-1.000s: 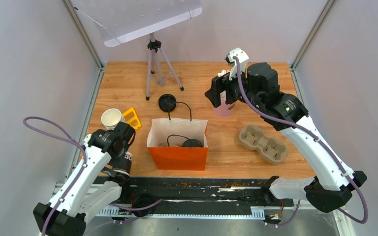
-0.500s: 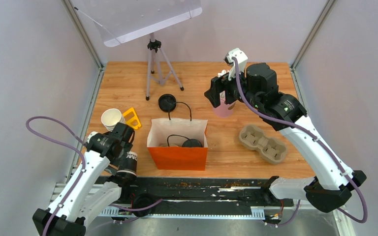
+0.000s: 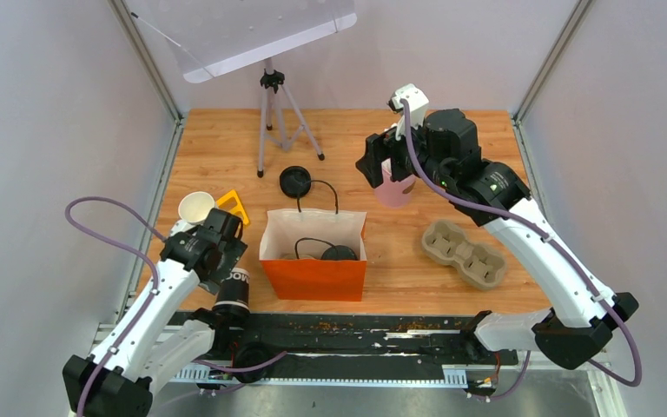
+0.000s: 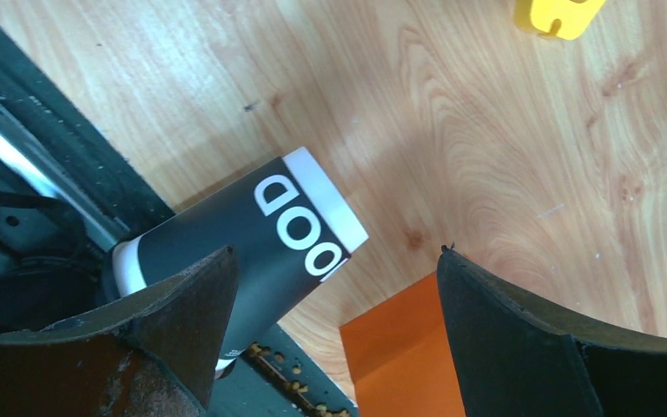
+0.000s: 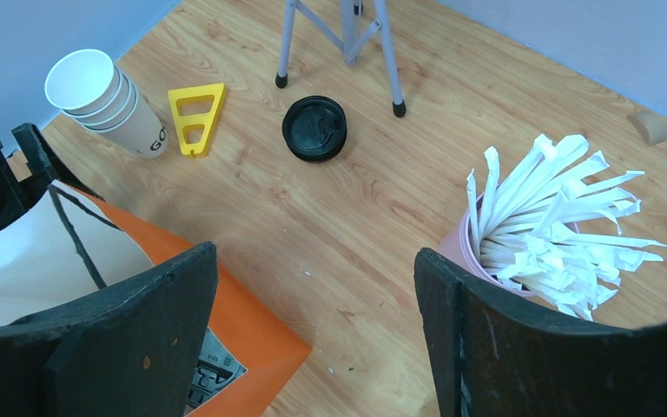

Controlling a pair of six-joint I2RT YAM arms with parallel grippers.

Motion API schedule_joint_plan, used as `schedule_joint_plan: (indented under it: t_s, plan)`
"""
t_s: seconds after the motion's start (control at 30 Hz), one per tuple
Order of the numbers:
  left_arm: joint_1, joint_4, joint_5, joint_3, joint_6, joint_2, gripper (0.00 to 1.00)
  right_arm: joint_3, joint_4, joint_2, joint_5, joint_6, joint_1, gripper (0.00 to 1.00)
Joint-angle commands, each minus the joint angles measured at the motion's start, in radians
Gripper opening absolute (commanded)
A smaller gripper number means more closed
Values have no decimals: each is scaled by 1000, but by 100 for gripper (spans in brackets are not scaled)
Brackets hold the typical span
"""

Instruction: Pack the takeout coffee

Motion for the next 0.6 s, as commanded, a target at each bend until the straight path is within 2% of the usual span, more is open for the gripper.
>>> schedule_joint_plan:
  t_s: [0.0, 0.23, 0.4, 0.57]
  plan:
    - [6, 65, 10, 24, 32, 18, 91, 30, 46, 15, 6, -8, 2, 83]
    - [6, -131, -47, 97, 43, 66, 93, 15, 58, 17, 16, -8, 3, 83]
    - [6, -218, 37, 97, 123, 73, 95, 21, 53, 14, 25, -8, 4, 83]
    - [6, -213, 133, 65, 181, 82, 100, 21, 54, 14, 26, -7, 2, 83]
